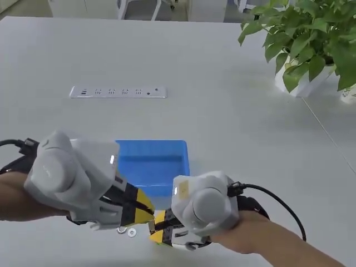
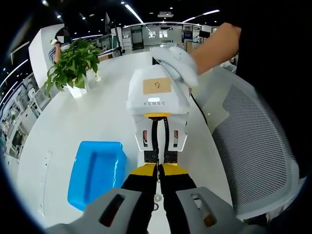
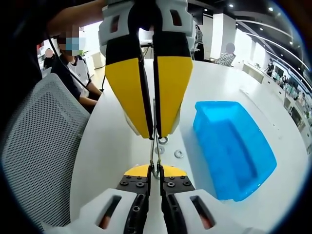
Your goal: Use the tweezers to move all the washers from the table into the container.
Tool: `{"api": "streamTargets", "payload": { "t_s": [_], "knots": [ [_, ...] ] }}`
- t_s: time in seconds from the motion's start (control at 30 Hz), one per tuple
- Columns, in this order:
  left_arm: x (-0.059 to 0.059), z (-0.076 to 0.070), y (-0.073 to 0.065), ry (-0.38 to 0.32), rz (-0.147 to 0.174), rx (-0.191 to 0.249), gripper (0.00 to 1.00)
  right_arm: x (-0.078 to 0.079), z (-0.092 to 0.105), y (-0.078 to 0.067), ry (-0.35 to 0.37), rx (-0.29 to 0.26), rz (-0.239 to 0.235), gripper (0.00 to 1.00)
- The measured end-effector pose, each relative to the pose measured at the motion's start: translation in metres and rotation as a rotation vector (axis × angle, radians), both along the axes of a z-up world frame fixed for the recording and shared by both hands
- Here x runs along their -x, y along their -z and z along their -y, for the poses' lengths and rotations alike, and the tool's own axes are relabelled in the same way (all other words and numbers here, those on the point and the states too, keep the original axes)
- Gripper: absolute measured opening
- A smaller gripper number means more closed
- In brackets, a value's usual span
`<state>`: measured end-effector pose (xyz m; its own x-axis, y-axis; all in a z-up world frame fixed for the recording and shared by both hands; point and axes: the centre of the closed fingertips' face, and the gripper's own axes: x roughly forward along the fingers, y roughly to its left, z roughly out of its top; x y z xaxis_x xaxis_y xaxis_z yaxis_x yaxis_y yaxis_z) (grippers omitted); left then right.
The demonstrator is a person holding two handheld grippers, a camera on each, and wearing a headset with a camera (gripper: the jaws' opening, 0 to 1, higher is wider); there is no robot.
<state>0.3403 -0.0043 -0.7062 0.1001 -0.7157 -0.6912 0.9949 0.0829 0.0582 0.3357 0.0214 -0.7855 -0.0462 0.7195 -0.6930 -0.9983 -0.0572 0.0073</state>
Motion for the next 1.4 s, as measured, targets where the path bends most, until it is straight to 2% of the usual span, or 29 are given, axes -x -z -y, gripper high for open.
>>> {"api": "streamTargets", "payload": {
  "t_s": [0.33, 0.6, 0.77, 0.9, 1.07, 1.2, 1.4],
  "knots": [
    [-0.001, -0.001, 0.000, -0.005, 0.011, -0.010, 0.10, 0.001, 0.002, 0.000, 0.004, -0.002, -0.001, 0.07],
    [-0.002, -0.007, -0.002, -0.037, 0.004, -0.005, 0.21, -0.001, 0.002, -0.004, 0.006, -0.004, 0.007, 0.07],
    [-0.003, -0.010, -0.012, -0.085, -0.009, 0.045, 0.28, -0.001, 0.003, -0.009, 0.004, -0.008, 0.008, 0.08],
    [-0.003, -0.013, -0.018, -0.119, -0.004, 0.070, 0.33, -0.001, 0.004, -0.013, -0.005, -0.009, 0.010, 0.08],
    [-0.001, -0.016, -0.026, -0.168, -0.009, 0.126, 0.38, -0.002, 0.005, -0.019, -0.001, -0.017, 0.009, 0.08],
    [-0.001, -0.020, -0.029, -0.199, 0.012, 0.156, 0.43, -0.004, 0.005, -0.024, 0.000, -0.022, 0.016, 0.08],
    [0.000, -0.027, -0.033, -0.263, 0.010, 0.197, 0.51, -0.007, 0.006, -0.034, -0.003, -0.029, 0.025, 0.08]
  ]
}}
